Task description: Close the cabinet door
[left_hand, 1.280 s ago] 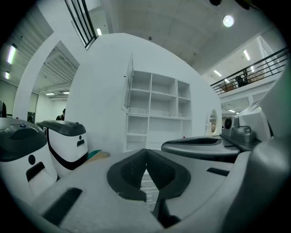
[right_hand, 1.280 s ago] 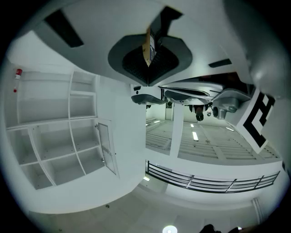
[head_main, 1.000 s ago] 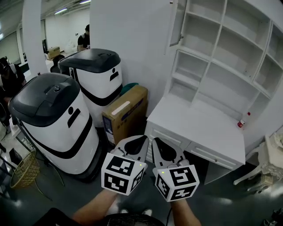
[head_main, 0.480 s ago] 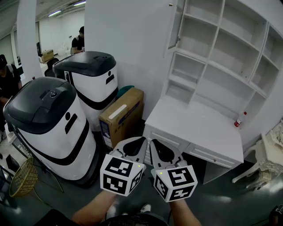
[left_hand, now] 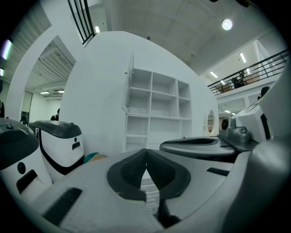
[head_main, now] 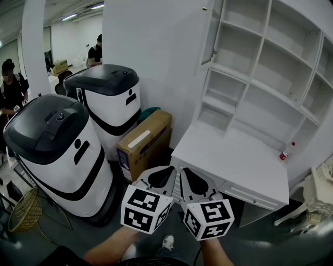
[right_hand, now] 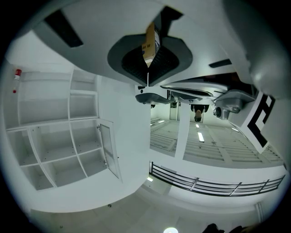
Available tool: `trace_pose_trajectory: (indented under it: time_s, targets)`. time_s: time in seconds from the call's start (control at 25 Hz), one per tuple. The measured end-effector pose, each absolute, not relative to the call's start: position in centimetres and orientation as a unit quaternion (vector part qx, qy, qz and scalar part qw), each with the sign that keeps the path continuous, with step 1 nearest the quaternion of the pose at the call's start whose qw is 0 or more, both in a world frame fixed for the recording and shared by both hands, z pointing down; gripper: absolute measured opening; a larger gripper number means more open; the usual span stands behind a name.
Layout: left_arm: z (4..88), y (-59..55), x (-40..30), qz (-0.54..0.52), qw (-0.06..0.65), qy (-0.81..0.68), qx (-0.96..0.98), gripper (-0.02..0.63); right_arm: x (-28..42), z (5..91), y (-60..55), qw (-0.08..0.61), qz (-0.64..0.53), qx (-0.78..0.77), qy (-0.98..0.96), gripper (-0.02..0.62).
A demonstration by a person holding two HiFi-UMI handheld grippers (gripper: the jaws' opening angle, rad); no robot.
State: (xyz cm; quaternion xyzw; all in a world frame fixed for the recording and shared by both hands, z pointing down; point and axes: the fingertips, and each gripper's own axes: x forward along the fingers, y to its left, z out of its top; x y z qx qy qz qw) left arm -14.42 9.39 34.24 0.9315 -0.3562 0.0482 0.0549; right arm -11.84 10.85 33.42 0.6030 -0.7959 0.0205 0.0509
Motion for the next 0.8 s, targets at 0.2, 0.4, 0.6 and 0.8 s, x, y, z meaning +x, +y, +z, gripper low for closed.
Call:
trace_pose_trajectory:
  time_s: [0.2, 0.4, 0.6, 0.8]
  targets:
    - [34.0, 6.2, -12.3, 0.051, 0.052, -0.363, 0.929, 0.012, -9.8, 33.2, 7.6, 0.047, 0.020, 0.597, -0.801, 0.021]
    - [33.4, 3.2, -9.7, 0.052, 0.049, -0.371, 0.926, 0.012, -7.3, 32.4, 4.4, 0.043, 0.017, 0.589, -0.807, 0.021]
    - [32.8, 0.5, -7.2, 0.053, 0.047, -0.382, 0.921, 0.012, -4.9, 31.7, 1.7, 0.038, 0.012, 0.579, -0.815, 0.021]
    - [32.5, -1.6, -5.1, 0.056, 0.045, -0.393, 0.917, 0.012, -2.6, 31.3, -0.6, 0.031, 0.012, 0.570, -0.821, 0.021]
